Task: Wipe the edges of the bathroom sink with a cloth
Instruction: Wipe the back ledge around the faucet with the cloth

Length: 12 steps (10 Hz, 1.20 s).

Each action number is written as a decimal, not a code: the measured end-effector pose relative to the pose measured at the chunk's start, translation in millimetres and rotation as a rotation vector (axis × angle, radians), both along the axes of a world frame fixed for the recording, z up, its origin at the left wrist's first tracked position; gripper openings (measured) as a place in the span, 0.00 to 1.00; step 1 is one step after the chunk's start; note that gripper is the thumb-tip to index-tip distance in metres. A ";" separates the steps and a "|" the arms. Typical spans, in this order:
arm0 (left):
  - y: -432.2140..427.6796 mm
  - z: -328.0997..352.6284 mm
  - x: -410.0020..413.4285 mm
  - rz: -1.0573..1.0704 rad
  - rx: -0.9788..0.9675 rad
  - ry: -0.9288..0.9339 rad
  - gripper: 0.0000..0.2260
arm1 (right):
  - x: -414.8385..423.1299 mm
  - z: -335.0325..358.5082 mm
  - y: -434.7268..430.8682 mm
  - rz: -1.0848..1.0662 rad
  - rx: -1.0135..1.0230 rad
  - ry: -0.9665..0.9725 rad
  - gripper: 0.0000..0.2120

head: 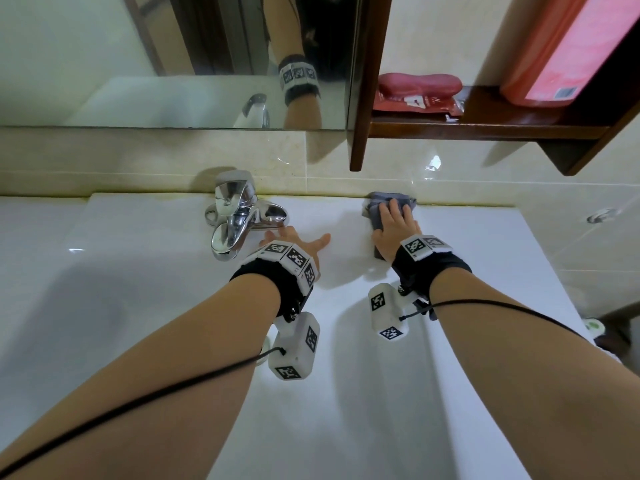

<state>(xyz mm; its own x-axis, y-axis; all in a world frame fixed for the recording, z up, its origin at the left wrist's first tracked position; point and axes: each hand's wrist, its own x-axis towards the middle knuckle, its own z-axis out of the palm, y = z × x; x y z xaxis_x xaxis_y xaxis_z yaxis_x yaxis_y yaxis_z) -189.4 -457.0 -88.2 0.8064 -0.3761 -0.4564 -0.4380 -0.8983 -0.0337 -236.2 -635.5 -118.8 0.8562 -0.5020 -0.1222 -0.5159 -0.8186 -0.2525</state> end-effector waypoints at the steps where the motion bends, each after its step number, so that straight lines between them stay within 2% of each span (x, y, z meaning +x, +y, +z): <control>1: 4.4 4.6 -4.6 -0.092 0.056 -0.008 0.35 | -6.7 5.6 -4.1 -0.064 0.068 0.069 0.31; 3: 11.3 3.5 -4.0 -0.058 0.043 0.067 0.37 | -19.5 27.3 2.1 0.023 0.064 0.167 0.25; 4: 26.6 6.3 -7.6 -0.157 0.093 0.068 0.35 | -24.4 40.5 14.3 0.041 0.070 0.234 0.23; 5: 38.5 16.4 -21.0 -0.204 0.026 0.056 0.35 | -33.8 52.9 33.1 -0.031 0.151 0.248 0.24; 6: 54.9 22.5 -27.2 -0.205 -0.071 0.126 0.35 | -49.2 62.5 57.4 -0.024 0.228 0.125 0.22; 10: 205.8 75.0 -83.9 -0.262 -0.196 0.045 0.31 | -110.6 104.2 219.2 0.017 0.095 0.097 0.19; 12: 294.3 91.0 -115.0 -0.256 -0.193 0.070 0.36 | -142.9 111.6 313.3 0.055 0.141 0.119 0.20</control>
<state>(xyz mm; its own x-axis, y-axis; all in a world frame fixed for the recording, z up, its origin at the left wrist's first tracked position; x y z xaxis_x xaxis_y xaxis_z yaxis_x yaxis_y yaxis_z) -304.3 -162.8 2.8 0.6438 -0.6473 -0.4081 -0.6456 -0.7458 0.1643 -379.1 -322.3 -7.2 0.8571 -0.4257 -0.2901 -0.5046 -0.8073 -0.3061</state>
